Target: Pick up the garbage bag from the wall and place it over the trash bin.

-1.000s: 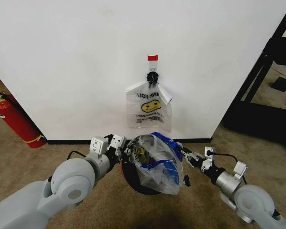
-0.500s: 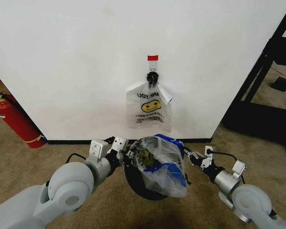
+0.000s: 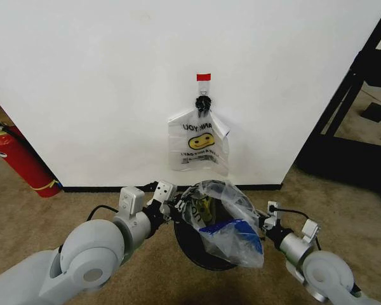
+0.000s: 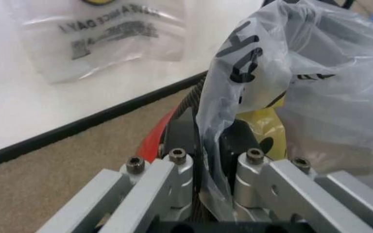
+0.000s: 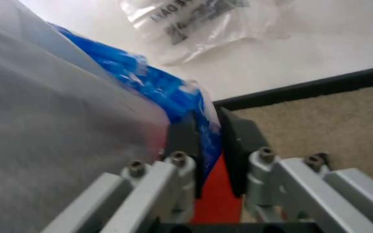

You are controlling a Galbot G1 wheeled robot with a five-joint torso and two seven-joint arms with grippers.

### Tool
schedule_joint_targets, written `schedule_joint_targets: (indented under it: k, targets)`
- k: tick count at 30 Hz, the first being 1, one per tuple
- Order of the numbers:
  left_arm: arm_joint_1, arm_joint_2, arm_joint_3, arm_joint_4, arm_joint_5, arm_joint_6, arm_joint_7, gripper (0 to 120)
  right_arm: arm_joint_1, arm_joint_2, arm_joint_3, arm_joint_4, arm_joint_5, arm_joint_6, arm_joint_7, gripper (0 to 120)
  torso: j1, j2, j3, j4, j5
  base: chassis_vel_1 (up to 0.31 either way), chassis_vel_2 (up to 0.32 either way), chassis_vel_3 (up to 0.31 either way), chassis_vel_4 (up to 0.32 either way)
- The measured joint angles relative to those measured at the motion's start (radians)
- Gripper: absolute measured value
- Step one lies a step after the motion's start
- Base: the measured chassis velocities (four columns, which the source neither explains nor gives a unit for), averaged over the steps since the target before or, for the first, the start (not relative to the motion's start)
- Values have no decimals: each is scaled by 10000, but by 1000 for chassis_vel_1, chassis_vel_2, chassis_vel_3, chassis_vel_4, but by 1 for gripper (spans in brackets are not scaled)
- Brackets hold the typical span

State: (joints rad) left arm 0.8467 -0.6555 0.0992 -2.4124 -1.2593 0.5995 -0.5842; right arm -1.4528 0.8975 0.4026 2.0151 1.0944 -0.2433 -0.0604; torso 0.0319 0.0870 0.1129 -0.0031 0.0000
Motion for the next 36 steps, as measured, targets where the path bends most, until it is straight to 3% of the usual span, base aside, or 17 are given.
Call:
schedule_joint_targets:
  k: [10, 15, 18, 19, 22, 30, 36]
  targets:
    - [206, -116, -125, 1116, 675, 50, -243, 5, -461, -742, 1092, 628, -220, 203, 143, 51, 1, 0, 1, -3, 0, 0, 0, 0, 0]
    - [284, -173, -87, 1147, 998, 233, -399, 5, -512, -1123, 1334, 1203, -530, 201, 5, 68, 1, 0, 1, 2, 0, 0, 0, 0, 0]
    - [283, -180, -53, 1109, 1042, 264, -403, 5, -511, -1225, 1347, 1356, -559, 176, -34, 71, 0, 0, 1, 2, 0, 0, 0, 0, 0]
    - [235, -220, 106, 980, 1156, 369, -403, 5, -438, -1659, 1289, 1864, -697, 74, -208, 82, 0, 0, 1, 1, -5, 0, 0, 0, 0]
    - [68, -238, 467, 925, 1402, 432, -363, 5, -167, -2450, 1041, 2249, -1185, -56, -590, 95, 0, 0, 0, 3, -3, 0, 0, 0, 0]
    - [-496, -428, 1525, 1062, 1870, 439, -46, 5, 173, -4105, 883, 1964, -2112, -227, -848, 100, 0, 0, 1, -1, 1, 0, 0, 0, 0]
    - [-455, -433, 1612, 1080, 2018, 428, 29, 5, 163, -4464, 885, 1820, -1919, -438, -869, 100, 1, 0, 1, 0, 0, 0, 0, 0, 0]
